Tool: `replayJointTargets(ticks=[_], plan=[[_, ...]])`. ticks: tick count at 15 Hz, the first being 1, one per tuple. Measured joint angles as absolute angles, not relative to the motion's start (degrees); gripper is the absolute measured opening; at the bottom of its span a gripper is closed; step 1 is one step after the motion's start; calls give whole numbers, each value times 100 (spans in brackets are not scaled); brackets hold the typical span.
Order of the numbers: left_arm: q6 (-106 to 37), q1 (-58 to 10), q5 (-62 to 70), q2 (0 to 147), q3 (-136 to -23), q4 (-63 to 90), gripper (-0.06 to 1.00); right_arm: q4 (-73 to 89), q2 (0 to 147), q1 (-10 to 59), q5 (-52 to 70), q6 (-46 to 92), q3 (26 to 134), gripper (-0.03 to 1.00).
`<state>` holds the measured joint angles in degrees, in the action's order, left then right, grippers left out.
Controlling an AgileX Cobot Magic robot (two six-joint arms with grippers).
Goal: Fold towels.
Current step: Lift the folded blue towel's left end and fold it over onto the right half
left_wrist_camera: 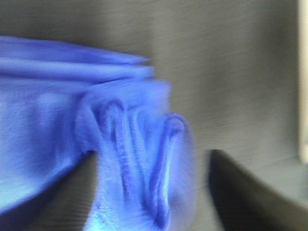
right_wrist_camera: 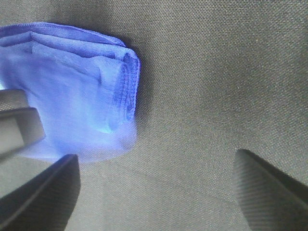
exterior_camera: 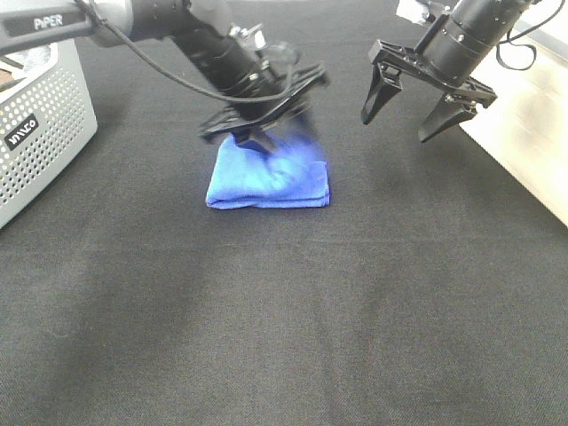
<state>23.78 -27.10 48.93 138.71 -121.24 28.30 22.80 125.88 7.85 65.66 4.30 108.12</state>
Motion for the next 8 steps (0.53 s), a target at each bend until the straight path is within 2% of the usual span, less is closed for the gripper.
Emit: replayJointTargets(ticks=[4, 8], plan=[[2194, -2618, 4698, 13705, -12124, 2825, 69, 2326, 12588, 785, 6566, 384, 10812, 81], [1954, -1851, 4698, 13121, -12124, 2389, 69, 3363, 12588, 894, 6566, 642, 10812, 81]])
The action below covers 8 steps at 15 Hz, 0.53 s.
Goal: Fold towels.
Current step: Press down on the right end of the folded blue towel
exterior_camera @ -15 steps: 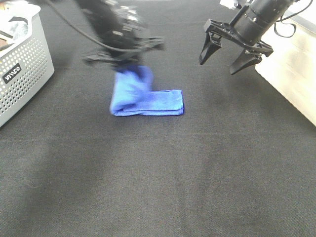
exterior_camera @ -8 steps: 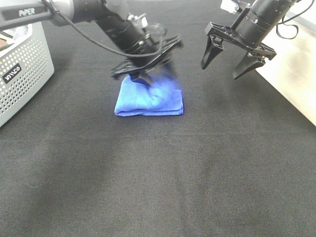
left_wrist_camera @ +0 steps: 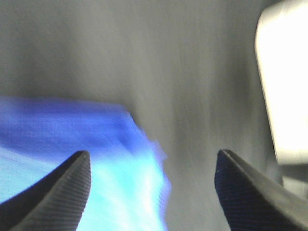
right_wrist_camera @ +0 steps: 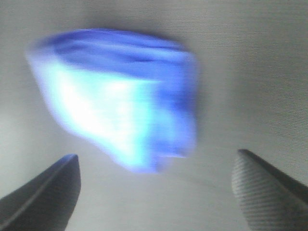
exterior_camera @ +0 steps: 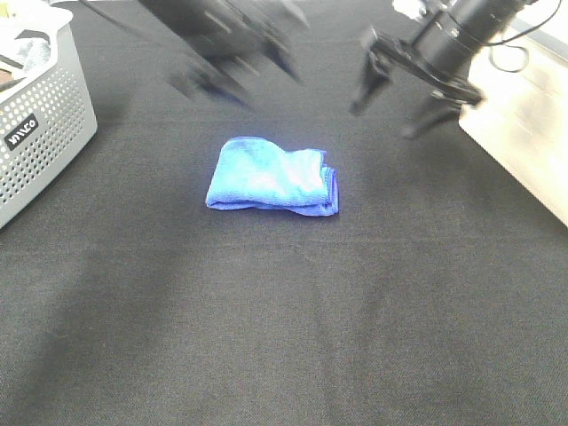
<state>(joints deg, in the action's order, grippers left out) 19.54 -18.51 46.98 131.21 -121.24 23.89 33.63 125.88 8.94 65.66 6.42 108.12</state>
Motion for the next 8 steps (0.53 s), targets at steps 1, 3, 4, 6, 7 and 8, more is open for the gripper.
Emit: replayJointTargets(ticks=[1, 3, 4, 6, 7, 8], plan=[[1919, -1650, 4790, 13035, -12124, 2298, 69, 3701, 12605, 1054, 6549, 865, 10812, 81], [1896, -1283, 5111, 12960, -12124, 2257, 69, 4652, 12794, 1541, 6280, 1369, 10812, 80], [1879, -1215, 5271, 12960, -12124, 2217, 69, 4939, 12932, 1696, 6125, 1570, 10812, 80], [1656, -1163, 5437, 12960, -12124, 2074, 69, 5437, 13258, 1805, 5953, 1851, 10812, 80], [1576, -1163, 5483, 12960, -12124, 2068, 69, 5529, 13419, 1776, 5924, 1891, 10812, 80], [1536, -1163, 5529, 12960, -12124, 2068, 69, 5546, 13585, 1719, 5861, 1908, 10812, 80]])
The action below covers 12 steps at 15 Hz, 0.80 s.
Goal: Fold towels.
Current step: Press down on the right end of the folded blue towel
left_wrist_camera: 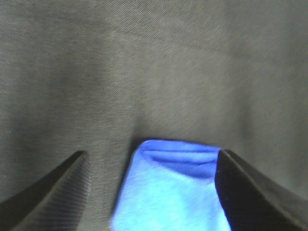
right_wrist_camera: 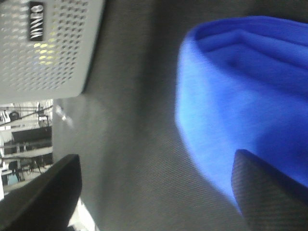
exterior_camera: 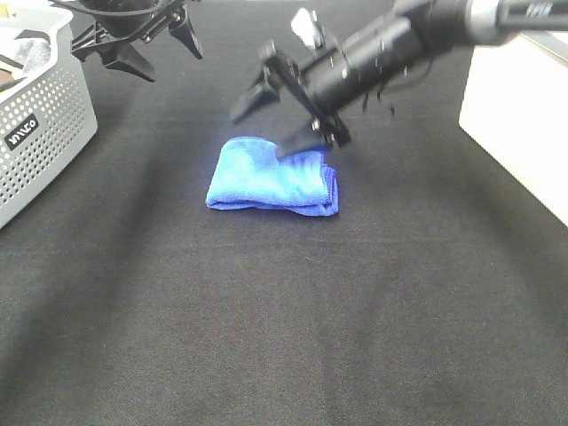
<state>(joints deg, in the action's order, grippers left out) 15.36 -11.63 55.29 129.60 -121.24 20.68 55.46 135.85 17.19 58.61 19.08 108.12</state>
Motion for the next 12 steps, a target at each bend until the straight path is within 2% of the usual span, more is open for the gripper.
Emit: replayJointTargets(ticks=[4, 10, 12], plan=[[1495, -1163, 5529, 12960, -12124, 2068, 69, 5145, 13946, 1329, 5724, 1931, 10812, 79], [1490, -1163, 5581, 12960, -12124, 2068, 69, 4595, 13757, 1312, 5752, 1902, 10812, 78], [1381, -1163, 5850, 12932, -12124, 2028, 69, 3879, 13447, 1312, 5919, 1639, 10812, 78]])
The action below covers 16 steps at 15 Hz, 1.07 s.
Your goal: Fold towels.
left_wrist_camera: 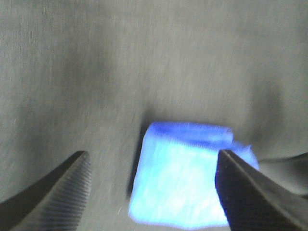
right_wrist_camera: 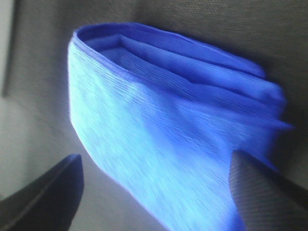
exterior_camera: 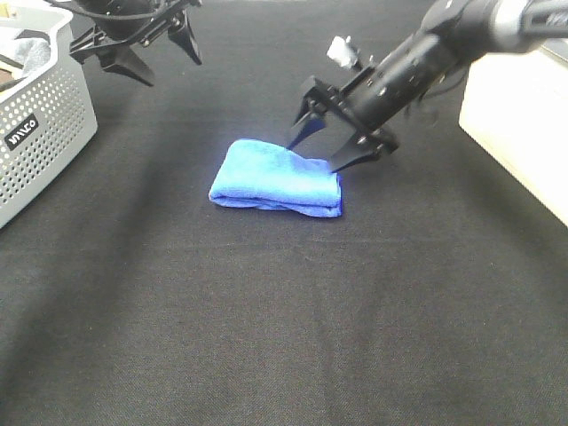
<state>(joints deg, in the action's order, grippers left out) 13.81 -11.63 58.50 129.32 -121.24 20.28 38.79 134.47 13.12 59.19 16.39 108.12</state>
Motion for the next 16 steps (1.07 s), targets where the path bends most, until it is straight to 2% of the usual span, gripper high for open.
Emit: replayJointTargets(ticks=[4, 7, 11, 16], plan=[[1049, -1163, 6366, 12554, -12124, 1822, 69, 2636, 13018, 1312, 6348, 922, 10812, 78], [900, -1180, 6927, 12101, -12124, 1083, 69, 2429, 12513, 1312, 6818, 837, 10812, 78], [728, -1180, 6939, 11270, -11918, 344, 69, 2229, 11711, 1312, 6916, 751, 10726, 76], [424, -1180, 6950, 9213, -9884, 332, 69, 1793, 10164, 1312, 6921, 625, 9614, 76]])
